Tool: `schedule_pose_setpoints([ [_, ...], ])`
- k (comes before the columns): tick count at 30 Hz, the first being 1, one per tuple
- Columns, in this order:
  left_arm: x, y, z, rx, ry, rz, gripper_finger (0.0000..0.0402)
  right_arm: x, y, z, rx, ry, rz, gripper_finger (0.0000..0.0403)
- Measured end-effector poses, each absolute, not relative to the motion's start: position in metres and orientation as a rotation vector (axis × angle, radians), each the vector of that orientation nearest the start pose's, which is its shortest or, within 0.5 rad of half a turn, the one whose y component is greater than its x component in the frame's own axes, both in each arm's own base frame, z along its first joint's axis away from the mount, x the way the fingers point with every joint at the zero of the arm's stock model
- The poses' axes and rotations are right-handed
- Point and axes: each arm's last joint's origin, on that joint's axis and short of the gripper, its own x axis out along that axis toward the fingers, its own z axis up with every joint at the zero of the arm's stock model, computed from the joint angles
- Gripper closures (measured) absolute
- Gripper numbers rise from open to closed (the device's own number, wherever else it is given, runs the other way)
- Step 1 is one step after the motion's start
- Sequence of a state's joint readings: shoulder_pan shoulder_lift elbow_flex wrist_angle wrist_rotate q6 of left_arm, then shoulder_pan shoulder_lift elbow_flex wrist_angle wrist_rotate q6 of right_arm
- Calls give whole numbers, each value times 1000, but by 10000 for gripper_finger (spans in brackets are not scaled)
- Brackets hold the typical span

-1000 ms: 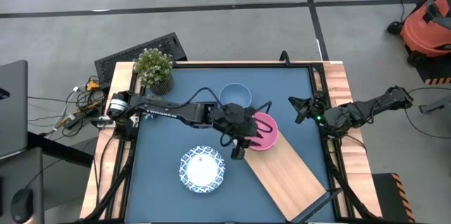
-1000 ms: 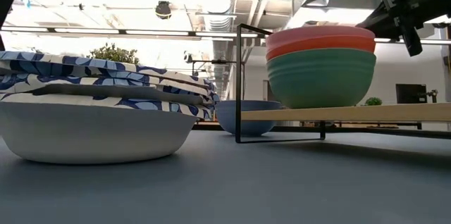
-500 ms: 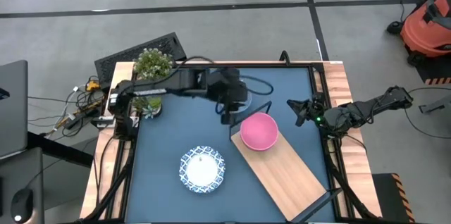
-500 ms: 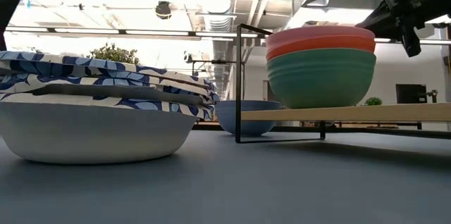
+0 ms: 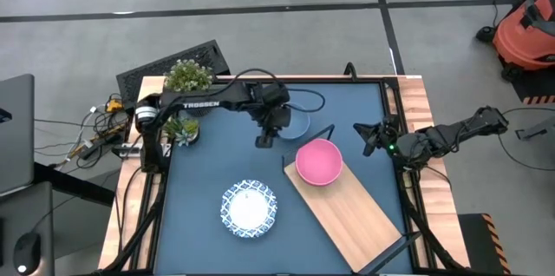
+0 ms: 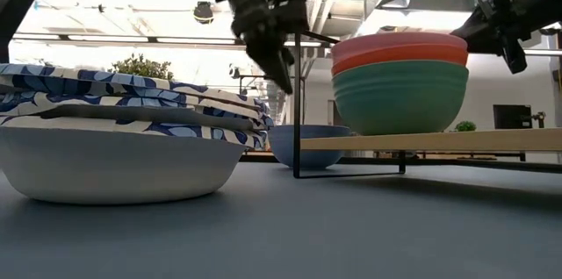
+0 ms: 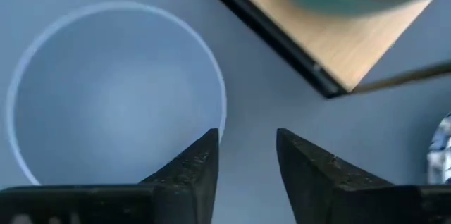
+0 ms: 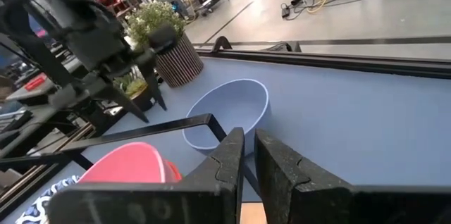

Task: Place and stack bowls onto a shelf
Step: Stack the blue bowl on top of the pink bowl on the shelf

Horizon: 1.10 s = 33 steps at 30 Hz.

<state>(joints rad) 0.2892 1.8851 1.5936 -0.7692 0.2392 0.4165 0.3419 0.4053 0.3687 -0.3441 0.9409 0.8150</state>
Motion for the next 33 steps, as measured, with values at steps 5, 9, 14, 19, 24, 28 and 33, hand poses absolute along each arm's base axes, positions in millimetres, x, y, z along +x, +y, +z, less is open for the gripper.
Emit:
schedule_pose_setpoints([
  [5, 382, 114, 242, 197, 1003, -208, 218, 105, 11, 227, 579, 36, -693, 340],
  [9, 378, 114, 227, 258, 1020, -233, 181, 105, 9, 227, 580, 33, -706, 340],
  [14, 377, 115, 208, 303, 1066, -207, 169, 105, 7, 227, 581, 27, -725, 340],
  [19, 383, 122, 194, 343, 1096, -143, 188, 105, 5, 227, 590, 21, -742, 340],
  [24, 387, 124, 185, 376, 1108, -135, 255, 105, 4, 225, 612, 21, -758, 340],
  [28, 389, 124, 177, 381, 1136, -127, 339, 105, 4, 225, 617, 18, -756, 340],
  [33, 389, 124, 178, 342, 1140, -93, 395, 105, 5, 226, 621, 18, -752, 340],
])
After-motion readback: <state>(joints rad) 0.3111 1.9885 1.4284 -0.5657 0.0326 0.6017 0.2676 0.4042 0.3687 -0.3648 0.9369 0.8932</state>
